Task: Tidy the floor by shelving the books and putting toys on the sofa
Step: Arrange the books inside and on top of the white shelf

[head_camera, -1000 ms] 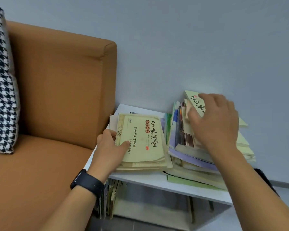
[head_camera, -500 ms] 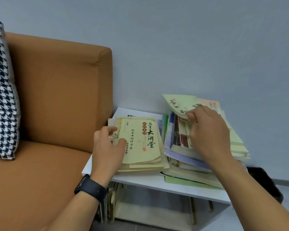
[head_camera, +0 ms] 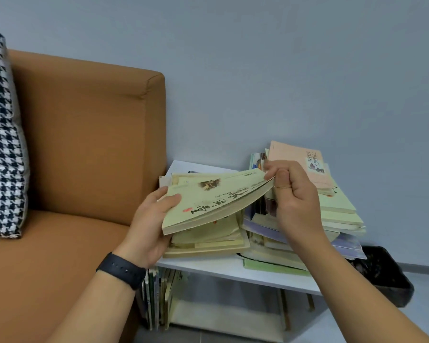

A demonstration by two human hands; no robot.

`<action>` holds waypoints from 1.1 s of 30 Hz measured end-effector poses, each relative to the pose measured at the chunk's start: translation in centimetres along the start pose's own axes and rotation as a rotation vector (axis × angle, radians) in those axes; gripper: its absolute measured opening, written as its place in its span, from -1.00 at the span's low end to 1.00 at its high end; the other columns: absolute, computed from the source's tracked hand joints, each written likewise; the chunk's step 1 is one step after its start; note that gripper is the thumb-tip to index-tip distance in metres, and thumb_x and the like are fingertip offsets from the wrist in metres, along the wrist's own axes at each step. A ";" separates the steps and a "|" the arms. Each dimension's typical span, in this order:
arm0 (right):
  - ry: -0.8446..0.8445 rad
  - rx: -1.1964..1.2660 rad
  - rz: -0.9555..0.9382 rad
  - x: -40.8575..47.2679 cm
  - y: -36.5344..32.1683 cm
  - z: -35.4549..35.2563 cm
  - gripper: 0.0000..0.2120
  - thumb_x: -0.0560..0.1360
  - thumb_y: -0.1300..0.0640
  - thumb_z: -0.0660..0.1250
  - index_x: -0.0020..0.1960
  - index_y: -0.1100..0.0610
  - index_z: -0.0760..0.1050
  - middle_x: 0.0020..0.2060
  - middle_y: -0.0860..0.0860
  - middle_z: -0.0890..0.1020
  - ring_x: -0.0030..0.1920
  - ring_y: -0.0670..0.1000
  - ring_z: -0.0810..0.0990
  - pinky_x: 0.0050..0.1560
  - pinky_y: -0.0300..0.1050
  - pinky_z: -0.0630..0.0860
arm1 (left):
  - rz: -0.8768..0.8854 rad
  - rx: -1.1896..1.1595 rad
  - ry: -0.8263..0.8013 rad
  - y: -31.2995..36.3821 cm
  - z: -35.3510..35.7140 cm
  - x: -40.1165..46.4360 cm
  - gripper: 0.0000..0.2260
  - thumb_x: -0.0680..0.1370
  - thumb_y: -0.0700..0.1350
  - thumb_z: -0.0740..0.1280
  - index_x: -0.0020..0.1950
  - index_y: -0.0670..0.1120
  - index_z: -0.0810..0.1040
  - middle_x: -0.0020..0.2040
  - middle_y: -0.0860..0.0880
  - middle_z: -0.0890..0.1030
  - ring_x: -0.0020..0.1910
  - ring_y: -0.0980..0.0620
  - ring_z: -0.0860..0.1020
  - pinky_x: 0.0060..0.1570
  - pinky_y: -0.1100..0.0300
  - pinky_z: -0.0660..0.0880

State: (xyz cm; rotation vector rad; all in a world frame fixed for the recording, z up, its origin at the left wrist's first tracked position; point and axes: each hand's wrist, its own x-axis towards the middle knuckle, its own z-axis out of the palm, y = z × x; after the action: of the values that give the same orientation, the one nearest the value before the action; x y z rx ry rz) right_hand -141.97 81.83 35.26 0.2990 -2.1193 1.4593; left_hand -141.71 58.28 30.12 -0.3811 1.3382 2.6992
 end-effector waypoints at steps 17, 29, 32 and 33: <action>-0.398 0.189 0.403 -0.8 -2.3 3.0 -0.28 0.62 0.23 0.33 0.61 -0.21 0.10 0.25 -0.26 0.62 0.08 -0.20 0.67 0.17 0.00 0.62 | -0.058 0.107 -0.201 1.1 0.3 -1.1 -0.70 0.59 -0.20 0.35 0.32 -0.16 0.50 0.25 -0.22 0.63 0.23 -0.24 0.61 0.07 -0.16 0.62; -0.774 -1.014 -0.349 -5.5 0.9 4.8 -0.27 0.58 -0.30 0.17 0.61 0.08 0.18 0.56 0.09 0.29 0.54 0.14 0.28 0.53 0.10 0.18 | 1.008 0.614 0.528 1.8 -1.2 0.1 -0.61 0.65 -0.18 0.28 0.48 0.02 0.42 0.23 0.24 0.58 0.21 0.29 0.54 0.12 0.39 0.49; -0.727 -1.101 -0.406 -6.1 2.0 5.4 -0.28 0.52 -0.30 0.28 0.51 0.13 0.36 0.41 0.14 0.51 0.36 0.17 0.51 0.49 0.21 0.30 | 1.073 0.611 0.536 1.6 -1.2 0.1 -0.60 0.66 -0.18 0.28 0.51 -0.06 0.39 0.29 0.12 0.58 0.23 0.27 0.54 0.14 0.41 0.47; -0.728 -1.096 -0.398 -6.1 1.9 5.6 -0.33 0.49 -0.27 0.34 0.44 0.13 0.44 0.31 0.13 0.58 0.26 0.17 0.57 0.44 0.19 0.38 | 1.080 0.609 0.537 1.6 -1.2 0.1 -0.60 0.66 -0.19 0.28 0.51 -0.09 0.39 0.29 0.09 0.59 0.22 0.29 0.54 0.11 0.44 0.46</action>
State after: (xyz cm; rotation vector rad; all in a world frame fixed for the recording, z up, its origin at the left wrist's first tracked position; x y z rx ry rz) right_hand -139.53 76.76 28.89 0.8124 -2.8169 -0.1960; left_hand -141.88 56.33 30.63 -0.3945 3.1488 2.6521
